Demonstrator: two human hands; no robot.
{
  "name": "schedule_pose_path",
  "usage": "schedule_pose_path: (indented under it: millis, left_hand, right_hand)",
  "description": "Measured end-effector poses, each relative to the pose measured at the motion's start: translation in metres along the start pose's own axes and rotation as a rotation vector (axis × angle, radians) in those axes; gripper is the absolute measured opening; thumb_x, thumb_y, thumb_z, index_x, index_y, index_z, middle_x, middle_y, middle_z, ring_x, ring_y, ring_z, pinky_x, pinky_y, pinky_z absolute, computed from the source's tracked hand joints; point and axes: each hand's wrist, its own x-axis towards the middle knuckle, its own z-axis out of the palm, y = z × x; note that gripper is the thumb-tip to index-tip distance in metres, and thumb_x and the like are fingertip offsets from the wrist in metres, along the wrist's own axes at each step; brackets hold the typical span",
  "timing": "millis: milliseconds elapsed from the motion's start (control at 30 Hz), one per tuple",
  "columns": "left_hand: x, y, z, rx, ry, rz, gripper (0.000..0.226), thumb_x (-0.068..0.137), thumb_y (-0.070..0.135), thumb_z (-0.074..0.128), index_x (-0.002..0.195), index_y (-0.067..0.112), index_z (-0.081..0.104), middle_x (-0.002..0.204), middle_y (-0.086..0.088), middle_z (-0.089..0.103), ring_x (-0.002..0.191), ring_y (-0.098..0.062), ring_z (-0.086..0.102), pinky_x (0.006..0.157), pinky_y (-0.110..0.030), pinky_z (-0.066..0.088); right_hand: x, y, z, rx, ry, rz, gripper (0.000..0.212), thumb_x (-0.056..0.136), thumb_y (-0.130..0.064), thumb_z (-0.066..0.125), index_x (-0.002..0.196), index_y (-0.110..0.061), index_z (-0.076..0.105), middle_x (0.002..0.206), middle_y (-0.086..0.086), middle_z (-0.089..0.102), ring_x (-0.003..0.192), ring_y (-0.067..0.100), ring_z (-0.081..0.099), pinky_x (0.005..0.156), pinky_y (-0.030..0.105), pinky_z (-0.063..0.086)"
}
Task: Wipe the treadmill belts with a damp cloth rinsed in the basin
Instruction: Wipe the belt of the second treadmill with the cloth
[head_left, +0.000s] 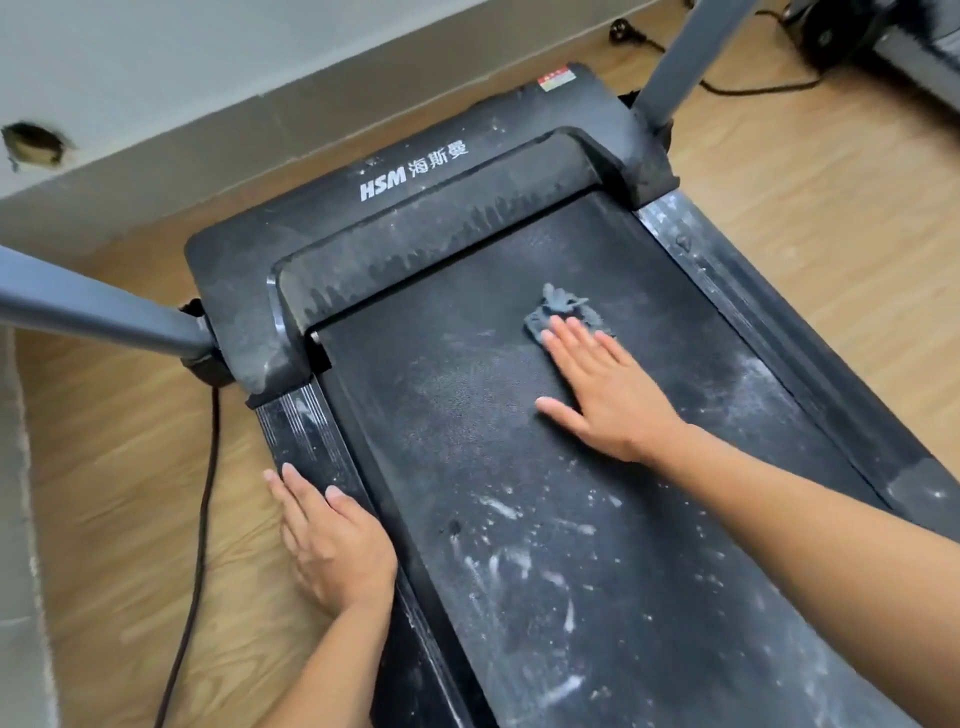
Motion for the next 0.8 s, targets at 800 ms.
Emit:
schedule_pose_path:
  millis: [800]
  left_hand:
    - [-0.007, -0.002, -0.006, -0.076, 0.045, 0.015, 0.054, 0.111, 0.021, 0.039, 0.164, 0.013, 0.032, 0.175, 0.004, 0.018, 0.157, -0.019, 0.03, 0.124, -0.042, 0.032]
  right_hand:
    - [0.065, -0.12, 0.012, 0.114, -0.106, -0.346, 0.109, 0.095, -0.086, 0.016, 0.166, -0.005, -0.005, 0.174, 0.015, -0.01, 0.161, 0.028, -0.014, 0.131, 0.046, -0.005]
